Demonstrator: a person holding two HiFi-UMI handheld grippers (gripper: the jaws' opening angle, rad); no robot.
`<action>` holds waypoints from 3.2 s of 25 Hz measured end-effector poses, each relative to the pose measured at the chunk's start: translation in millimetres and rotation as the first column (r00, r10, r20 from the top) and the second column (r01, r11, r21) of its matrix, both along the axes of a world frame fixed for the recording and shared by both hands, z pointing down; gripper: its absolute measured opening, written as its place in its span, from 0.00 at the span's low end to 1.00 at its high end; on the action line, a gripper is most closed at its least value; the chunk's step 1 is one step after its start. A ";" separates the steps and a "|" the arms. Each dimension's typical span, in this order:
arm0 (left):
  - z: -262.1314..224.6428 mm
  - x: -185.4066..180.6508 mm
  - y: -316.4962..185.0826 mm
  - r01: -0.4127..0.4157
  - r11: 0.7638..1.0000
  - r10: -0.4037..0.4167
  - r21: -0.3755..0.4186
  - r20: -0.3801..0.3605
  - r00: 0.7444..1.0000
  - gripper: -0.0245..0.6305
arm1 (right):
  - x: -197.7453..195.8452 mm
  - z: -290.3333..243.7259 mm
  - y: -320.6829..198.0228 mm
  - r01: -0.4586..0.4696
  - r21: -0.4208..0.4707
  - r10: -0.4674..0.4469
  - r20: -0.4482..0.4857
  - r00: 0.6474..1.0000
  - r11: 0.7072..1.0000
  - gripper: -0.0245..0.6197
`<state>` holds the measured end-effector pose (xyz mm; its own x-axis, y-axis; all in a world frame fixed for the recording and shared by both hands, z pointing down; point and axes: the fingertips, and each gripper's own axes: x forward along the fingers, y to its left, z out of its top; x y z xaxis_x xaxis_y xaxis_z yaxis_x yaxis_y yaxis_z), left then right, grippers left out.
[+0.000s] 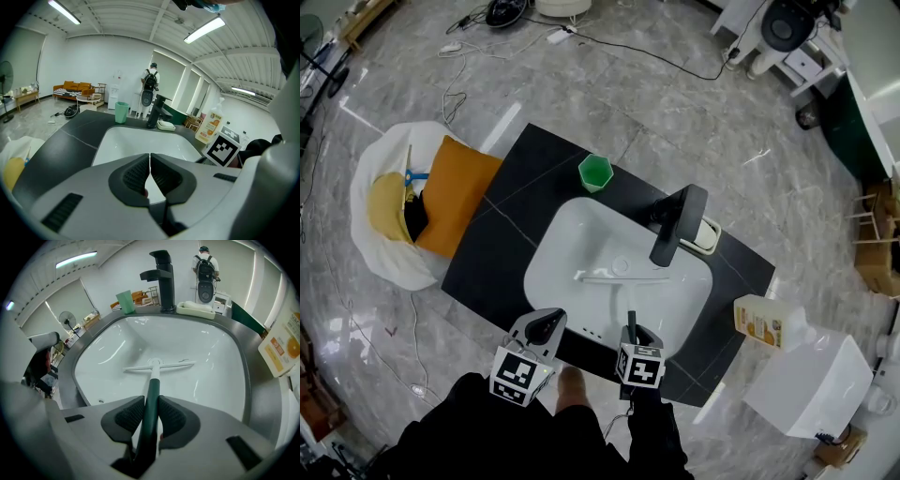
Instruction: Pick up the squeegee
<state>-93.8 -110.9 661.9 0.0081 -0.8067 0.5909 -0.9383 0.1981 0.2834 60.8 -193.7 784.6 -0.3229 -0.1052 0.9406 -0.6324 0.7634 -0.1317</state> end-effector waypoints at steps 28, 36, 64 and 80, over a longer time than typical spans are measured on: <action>-105.6 18.4 -18.5 -0.156 0.978 0.145 0.140 0.084 0.986 0.08 | 15.3 -111.5 -7.2 -0.149 0.158 0.129 0.129 0.983 0.976 0.21; -142.7 32.6 -21.4 -0.255 0.947 0.235 0.196 0.120 0.965 0.08 | 26.2 -162.9 -6.0 -0.241 0.235 0.198 0.193 0.961 0.942 0.21; -262.4 119.1 -17.8 -0.613 0.684 0.544 0.396 0.284 0.790 0.08 | 122.5 -319.3 57.5 -0.640 0.460 0.448 0.464 0.764 0.616 0.21; -276.1 166.0 11.4 -0.728 0.550 0.662 0.409 0.319 0.679 0.08 | 167.1 -335.2 125.5 -0.752 0.473 0.530 0.534 0.659 0.459 0.21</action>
<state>72.2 -99.5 385.8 0.6492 -0.7395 0.1777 -0.7542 -0.6562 0.0243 228.0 -68.2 449.4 -0.1285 -0.8902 0.4371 -0.9916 0.1093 -0.0690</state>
